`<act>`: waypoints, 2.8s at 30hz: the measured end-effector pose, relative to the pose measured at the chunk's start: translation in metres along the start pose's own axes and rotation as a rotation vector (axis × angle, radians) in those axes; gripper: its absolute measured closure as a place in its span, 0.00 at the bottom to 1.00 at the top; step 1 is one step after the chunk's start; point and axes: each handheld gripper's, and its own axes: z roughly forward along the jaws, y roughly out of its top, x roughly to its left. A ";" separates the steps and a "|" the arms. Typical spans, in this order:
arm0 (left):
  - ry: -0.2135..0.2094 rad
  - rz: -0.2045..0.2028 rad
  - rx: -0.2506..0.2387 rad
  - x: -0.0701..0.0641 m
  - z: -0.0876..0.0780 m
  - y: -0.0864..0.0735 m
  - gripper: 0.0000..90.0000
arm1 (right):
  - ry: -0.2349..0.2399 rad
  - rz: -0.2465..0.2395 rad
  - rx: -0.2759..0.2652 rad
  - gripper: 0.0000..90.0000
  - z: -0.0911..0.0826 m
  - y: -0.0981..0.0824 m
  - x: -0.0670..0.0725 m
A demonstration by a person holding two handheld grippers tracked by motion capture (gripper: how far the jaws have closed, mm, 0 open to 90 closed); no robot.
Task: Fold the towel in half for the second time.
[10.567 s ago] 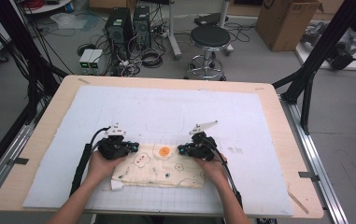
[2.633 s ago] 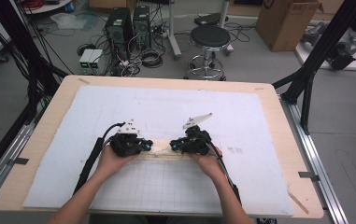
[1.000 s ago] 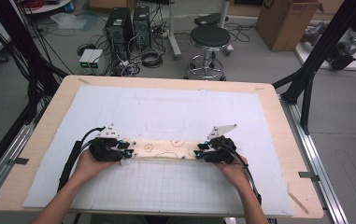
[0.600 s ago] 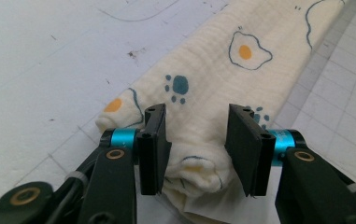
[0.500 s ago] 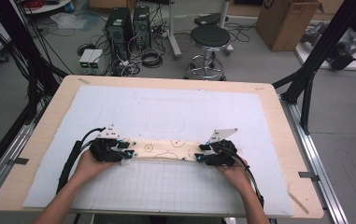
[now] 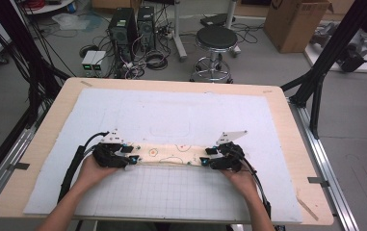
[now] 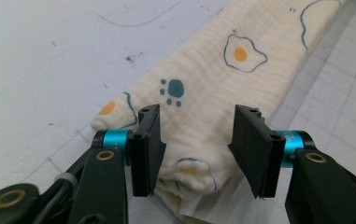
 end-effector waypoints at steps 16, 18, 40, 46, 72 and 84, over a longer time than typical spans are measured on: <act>0.055 -0.034 -0.121 -0.006 -0.030 -0.002 0.51 | -0.076 0.042 -0.107 0.33 -0.020 0.005 0.005; 0.054 -0.050 -0.108 -0.006 -0.031 -0.007 0.50 | -0.076 0.052 -0.115 0.31 -0.022 0.005 0.005; 0.092 -0.076 -0.147 -0.014 -0.056 -0.025 0.36 | -0.159 0.087 -0.170 0.14 -0.048 0.000 0.016; 0.103 -0.094 -0.165 -0.016 -0.064 -0.031 0.32 | -0.166 0.097 -0.172 0.14 -0.053 -0.010 0.017; 0.138 -0.093 -0.178 -0.030 -0.080 -0.050 0.28 | -0.215 0.118 -0.177 0.13 -0.079 -0.039 0.026; 0.156 -0.088 -0.179 -0.038 -0.089 -0.057 0.28 | -0.241 0.123 -0.193 0.13 -0.092 -0.050 0.031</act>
